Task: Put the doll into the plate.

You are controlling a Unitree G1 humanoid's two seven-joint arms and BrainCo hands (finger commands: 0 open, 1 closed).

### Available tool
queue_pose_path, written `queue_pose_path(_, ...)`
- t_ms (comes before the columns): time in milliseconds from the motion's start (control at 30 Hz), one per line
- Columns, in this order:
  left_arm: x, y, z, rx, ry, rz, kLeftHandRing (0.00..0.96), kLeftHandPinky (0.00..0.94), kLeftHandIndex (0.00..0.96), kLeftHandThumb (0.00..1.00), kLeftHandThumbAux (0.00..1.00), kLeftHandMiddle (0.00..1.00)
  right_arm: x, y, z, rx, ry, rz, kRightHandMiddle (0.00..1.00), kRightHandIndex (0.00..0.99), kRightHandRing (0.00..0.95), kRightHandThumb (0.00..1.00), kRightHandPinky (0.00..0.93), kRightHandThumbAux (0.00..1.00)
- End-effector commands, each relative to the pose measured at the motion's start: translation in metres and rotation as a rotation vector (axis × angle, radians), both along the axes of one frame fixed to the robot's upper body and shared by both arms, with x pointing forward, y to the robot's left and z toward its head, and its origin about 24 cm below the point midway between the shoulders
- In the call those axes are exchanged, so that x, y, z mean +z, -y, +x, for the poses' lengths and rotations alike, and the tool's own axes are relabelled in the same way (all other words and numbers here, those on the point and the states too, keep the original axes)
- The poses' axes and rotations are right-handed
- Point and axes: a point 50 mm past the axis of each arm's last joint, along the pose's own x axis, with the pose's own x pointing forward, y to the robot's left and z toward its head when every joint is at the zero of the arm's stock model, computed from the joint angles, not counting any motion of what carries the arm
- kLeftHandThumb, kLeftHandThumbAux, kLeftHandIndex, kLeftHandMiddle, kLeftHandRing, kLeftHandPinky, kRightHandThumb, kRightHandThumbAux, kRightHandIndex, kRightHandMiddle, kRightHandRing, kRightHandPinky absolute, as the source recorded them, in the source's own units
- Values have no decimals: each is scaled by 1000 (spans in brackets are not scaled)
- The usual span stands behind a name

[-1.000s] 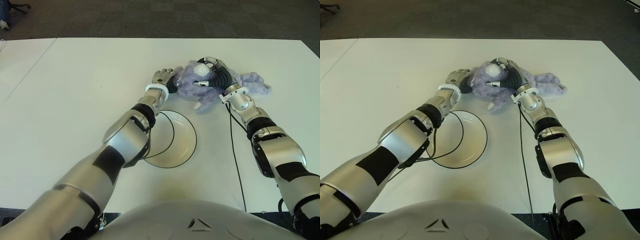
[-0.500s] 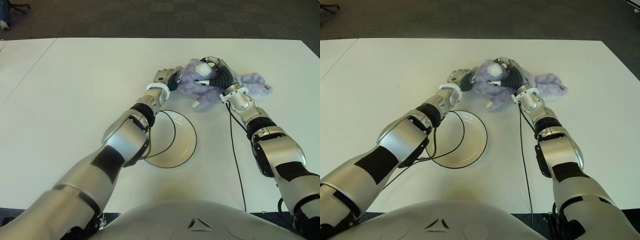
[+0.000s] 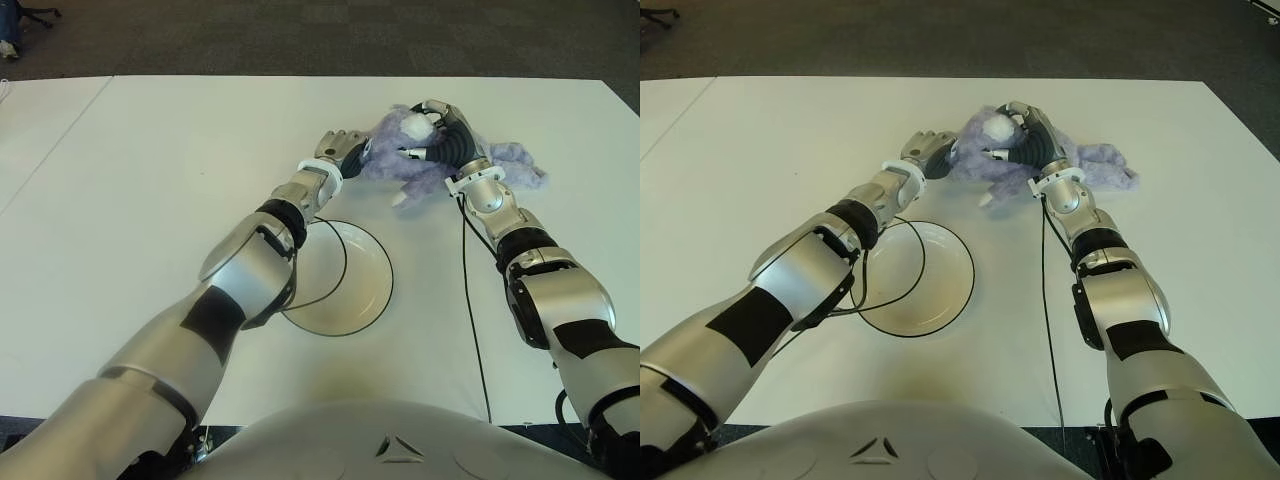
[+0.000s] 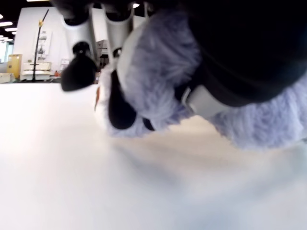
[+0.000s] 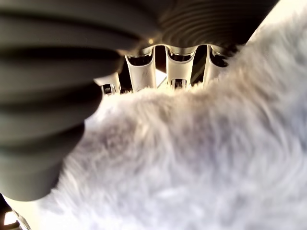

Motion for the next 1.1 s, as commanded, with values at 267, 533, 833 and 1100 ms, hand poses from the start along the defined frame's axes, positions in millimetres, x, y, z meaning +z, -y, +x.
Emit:
queue_pose_path(267,39,8,9,-160,170,96,773,766,399,852,667,541,19,6,10,-19,-7,2,881,792,871,379,862,746)
queue_pose_path(533,49,4,10,-235,286,172,767,744,404,853,664,544,30,8,12,-18,17,22,879,789,874,366,866,759)
queue_pose_path(833,57,1,10,-289,359,198,770,758,408,853,663,546,46,12,14,-7,38,41,873,769,870,398,862,746)
queue_pose_path(1100,79,-8,15,-326,424,226,784,781,410,856,661,553,60,12,15,-6,100,8,880,778,881,395,869,748)
